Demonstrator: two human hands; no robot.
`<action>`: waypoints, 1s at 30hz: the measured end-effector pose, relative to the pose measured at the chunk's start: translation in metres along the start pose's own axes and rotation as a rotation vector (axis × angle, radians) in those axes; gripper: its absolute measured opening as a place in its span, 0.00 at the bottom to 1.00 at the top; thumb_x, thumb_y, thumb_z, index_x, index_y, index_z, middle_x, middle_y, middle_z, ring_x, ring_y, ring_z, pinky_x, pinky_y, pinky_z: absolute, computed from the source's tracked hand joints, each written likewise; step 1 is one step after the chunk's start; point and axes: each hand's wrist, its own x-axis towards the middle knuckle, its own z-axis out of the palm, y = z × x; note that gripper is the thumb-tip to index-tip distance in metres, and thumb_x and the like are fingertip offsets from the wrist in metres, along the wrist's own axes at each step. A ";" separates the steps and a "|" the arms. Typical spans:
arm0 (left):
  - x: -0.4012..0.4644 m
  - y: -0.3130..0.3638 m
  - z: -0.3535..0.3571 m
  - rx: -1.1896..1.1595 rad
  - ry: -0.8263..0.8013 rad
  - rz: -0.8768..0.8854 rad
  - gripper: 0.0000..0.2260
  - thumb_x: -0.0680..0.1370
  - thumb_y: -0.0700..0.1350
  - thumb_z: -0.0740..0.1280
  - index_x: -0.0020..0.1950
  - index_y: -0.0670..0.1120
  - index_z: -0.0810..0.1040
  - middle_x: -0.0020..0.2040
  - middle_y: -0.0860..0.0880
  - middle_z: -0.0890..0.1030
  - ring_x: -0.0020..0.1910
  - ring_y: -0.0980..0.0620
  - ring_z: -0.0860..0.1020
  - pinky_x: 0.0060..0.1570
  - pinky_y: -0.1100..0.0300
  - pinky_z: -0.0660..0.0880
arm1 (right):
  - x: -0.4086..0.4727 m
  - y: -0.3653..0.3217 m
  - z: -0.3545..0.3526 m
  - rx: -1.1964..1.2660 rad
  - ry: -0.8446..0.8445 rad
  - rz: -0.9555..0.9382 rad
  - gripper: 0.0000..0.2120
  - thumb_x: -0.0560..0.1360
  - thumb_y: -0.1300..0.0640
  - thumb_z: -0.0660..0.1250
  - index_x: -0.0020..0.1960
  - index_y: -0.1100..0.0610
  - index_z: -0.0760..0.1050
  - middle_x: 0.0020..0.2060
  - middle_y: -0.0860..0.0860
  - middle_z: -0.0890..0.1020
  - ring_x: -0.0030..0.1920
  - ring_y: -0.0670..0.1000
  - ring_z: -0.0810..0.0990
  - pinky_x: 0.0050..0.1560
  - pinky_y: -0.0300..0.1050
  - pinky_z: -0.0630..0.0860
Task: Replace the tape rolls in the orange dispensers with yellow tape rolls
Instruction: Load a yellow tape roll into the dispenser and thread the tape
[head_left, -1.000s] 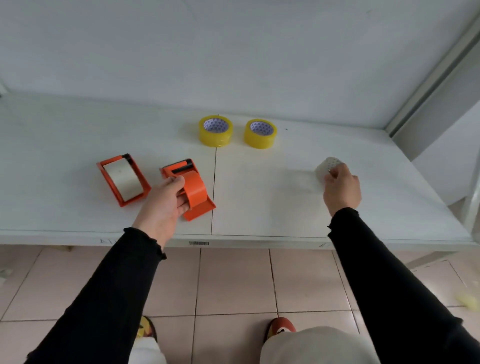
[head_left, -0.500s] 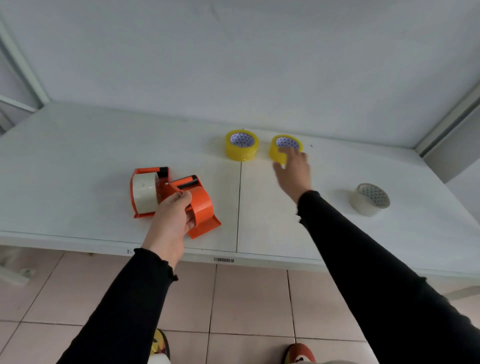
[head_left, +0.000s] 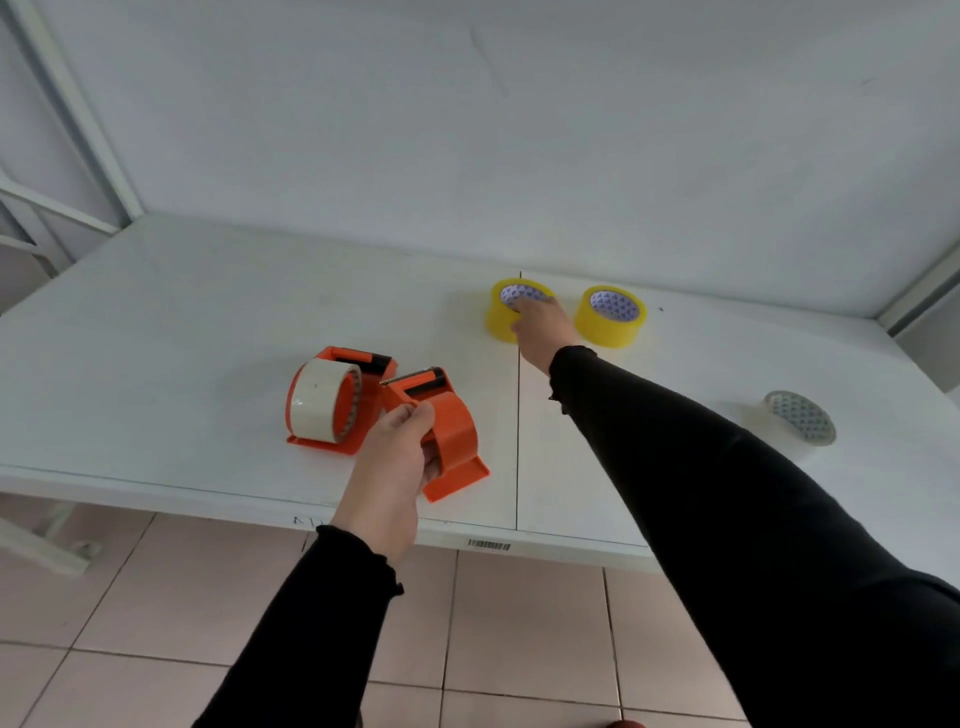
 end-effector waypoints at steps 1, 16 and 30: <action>0.000 0.000 -0.001 0.002 -0.007 -0.007 0.11 0.84 0.45 0.61 0.63 0.43 0.76 0.56 0.43 0.83 0.51 0.47 0.82 0.47 0.55 0.78 | -0.003 0.002 -0.002 0.060 0.014 0.010 0.21 0.82 0.61 0.59 0.74 0.56 0.70 0.66 0.62 0.78 0.67 0.61 0.74 0.63 0.51 0.74; -0.018 0.009 0.022 -0.007 -0.178 0.158 0.09 0.85 0.47 0.58 0.54 0.50 0.78 0.44 0.54 0.88 0.44 0.58 0.85 0.46 0.59 0.77 | -0.198 -0.003 -0.101 1.386 0.063 0.043 0.08 0.83 0.58 0.61 0.52 0.55 0.79 0.47 0.53 0.80 0.50 0.50 0.74 0.56 0.47 0.67; -0.020 -0.008 0.049 -0.033 -0.289 0.199 0.10 0.83 0.44 0.61 0.55 0.47 0.82 0.51 0.46 0.86 0.50 0.49 0.83 0.52 0.53 0.78 | -0.236 -0.002 -0.065 1.281 -0.020 -0.082 0.15 0.80 0.57 0.63 0.64 0.61 0.77 0.52 0.56 0.83 0.55 0.52 0.79 0.61 0.50 0.74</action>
